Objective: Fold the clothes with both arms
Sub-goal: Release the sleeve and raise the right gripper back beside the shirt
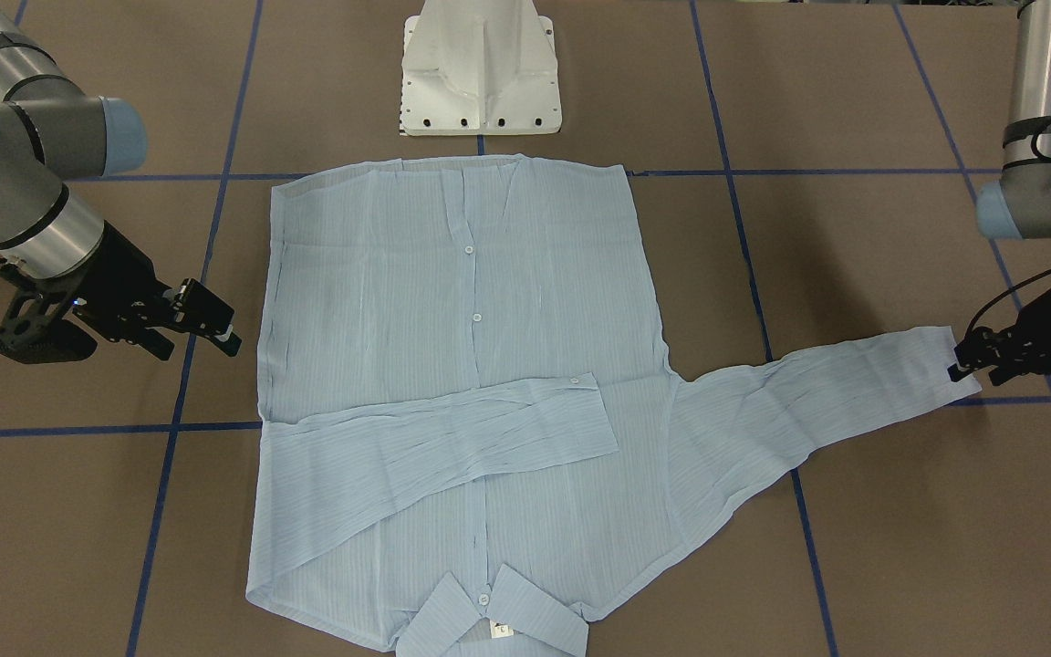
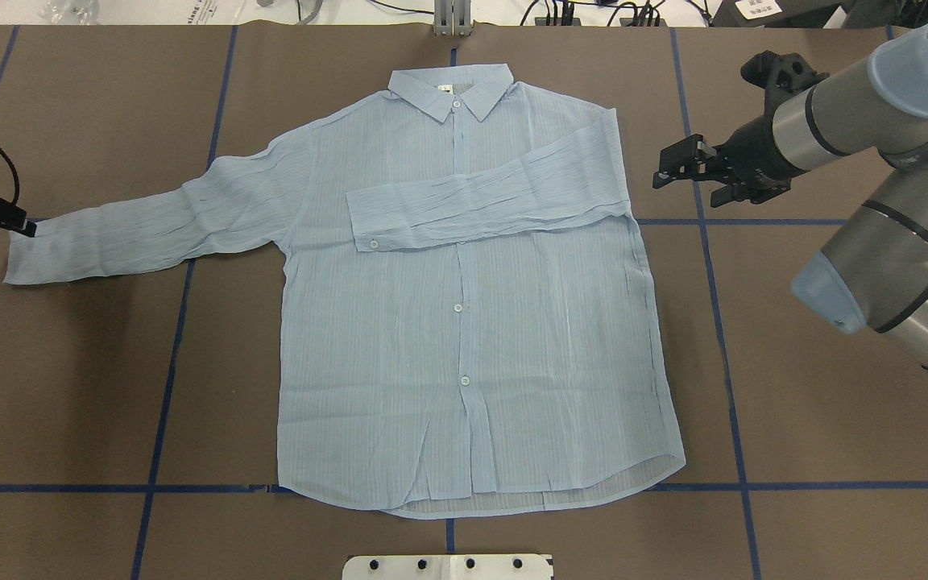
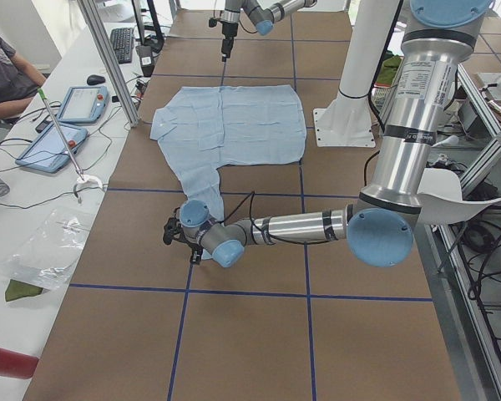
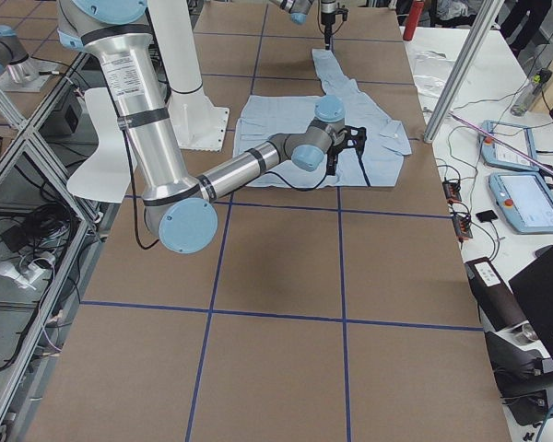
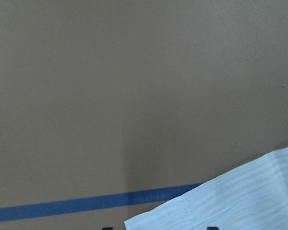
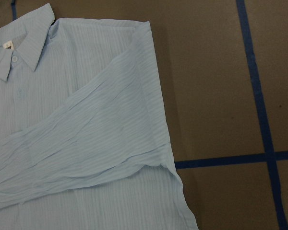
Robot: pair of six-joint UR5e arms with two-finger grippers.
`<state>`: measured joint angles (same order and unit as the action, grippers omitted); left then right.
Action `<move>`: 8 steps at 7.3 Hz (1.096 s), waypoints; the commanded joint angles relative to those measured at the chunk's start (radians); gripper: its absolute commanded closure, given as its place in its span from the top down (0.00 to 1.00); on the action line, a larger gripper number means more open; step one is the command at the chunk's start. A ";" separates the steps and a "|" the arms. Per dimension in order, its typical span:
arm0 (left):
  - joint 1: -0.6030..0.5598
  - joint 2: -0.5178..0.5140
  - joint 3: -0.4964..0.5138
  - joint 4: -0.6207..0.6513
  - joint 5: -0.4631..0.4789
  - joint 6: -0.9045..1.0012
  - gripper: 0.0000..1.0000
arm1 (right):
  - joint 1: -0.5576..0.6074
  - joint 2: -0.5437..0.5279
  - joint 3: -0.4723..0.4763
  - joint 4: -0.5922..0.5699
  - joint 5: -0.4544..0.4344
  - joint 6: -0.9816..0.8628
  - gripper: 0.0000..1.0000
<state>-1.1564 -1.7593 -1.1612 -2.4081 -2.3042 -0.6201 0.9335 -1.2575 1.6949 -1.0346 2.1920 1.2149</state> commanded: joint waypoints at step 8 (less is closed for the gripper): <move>0.004 0.000 0.014 0.000 0.000 -0.003 0.53 | 0.001 -0.022 0.011 0.007 -0.002 -0.002 0.99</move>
<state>-1.1525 -1.7593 -1.1478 -2.4083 -2.3040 -0.6227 0.9342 -1.2780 1.7047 -1.0280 2.1905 1.2134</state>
